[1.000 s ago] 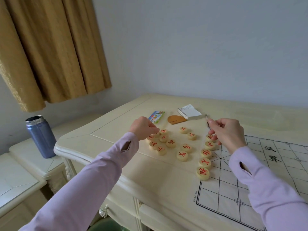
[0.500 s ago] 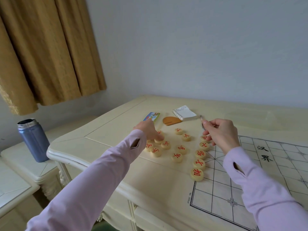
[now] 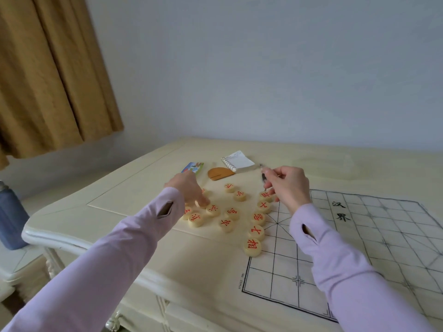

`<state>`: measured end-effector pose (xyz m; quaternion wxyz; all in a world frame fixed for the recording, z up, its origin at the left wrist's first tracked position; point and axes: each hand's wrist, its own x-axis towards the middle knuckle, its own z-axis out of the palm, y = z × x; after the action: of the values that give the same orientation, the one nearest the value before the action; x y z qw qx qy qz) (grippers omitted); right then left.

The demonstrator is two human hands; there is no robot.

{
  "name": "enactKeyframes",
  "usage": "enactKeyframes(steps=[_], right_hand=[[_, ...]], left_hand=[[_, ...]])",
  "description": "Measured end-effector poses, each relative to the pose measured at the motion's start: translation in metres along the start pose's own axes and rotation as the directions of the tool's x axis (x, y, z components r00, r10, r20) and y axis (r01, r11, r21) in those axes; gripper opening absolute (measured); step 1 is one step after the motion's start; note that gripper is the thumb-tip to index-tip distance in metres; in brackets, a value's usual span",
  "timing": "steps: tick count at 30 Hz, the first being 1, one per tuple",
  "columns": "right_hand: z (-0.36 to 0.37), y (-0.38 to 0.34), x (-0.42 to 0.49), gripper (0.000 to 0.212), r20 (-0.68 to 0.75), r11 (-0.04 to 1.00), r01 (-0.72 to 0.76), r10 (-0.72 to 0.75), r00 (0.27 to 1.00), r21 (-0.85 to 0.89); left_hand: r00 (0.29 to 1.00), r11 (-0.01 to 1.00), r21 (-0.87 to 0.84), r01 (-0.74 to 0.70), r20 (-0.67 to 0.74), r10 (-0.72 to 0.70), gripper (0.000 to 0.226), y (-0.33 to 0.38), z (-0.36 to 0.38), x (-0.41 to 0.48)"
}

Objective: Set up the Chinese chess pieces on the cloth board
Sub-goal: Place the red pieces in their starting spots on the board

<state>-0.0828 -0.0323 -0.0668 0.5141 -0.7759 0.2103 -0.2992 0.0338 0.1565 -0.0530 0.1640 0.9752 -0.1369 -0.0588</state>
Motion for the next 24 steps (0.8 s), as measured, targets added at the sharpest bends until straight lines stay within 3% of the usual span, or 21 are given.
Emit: enactKeyframes(steps=[3, 6, 11, 17, 20, 22, 24], right_hand=[[-0.004, -0.004, 0.004, 0.017, -0.021, 0.994, -0.017, 0.019, 1.000, 0.112], [-0.010, -0.006, 0.012, 0.017, 0.021, 0.962, -0.060, 0.056, 0.998, 0.268], [-0.017, -0.009, 0.026, 0.022, 0.239, 0.889, -0.201, 0.107, 0.965, 0.412], [-0.033, -0.004, 0.052, 0.026, 0.296, 0.888, -0.238, 0.122, 0.947, 0.394], [-0.036, 0.004, 0.066, 0.025, 0.245, 0.897, -0.277, 0.199, 0.949, 0.345], [-0.034, 0.010, 0.074, 0.024, 0.188, 0.896, -0.305, 0.255, 0.949, 0.324], [-0.031, 0.018, 0.082, 0.023, 0.146, 0.895, -0.338, 0.307, 0.940, 0.292]], left_hand=[[0.984, 0.994, -0.104, -0.045, -0.175, 0.026, 0.020, 0.018, -0.011, -0.008], [0.940, 0.929, -0.274, -0.249, -0.299, 0.164, 0.017, 0.051, -0.014, -0.015], [0.903, 0.751, -0.504, -0.427, -0.286, 0.322, 0.018, 0.098, 0.003, -0.017], [0.910, 0.709, -0.575, -0.409, -0.200, 0.363, 0.016, 0.121, 0.016, 0.008], [0.901, 0.789, -0.439, -0.429, -0.141, 0.411, 0.031, 0.128, 0.023, 0.029], [0.885, 0.864, -0.202, -0.460, -0.033, 0.464, 0.049, 0.133, 0.030, 0.038], [0.868, 0.871, 0.001, -0.491, 0.086, 0.489, 0.057, 0.140, 0.039, 0.046]])
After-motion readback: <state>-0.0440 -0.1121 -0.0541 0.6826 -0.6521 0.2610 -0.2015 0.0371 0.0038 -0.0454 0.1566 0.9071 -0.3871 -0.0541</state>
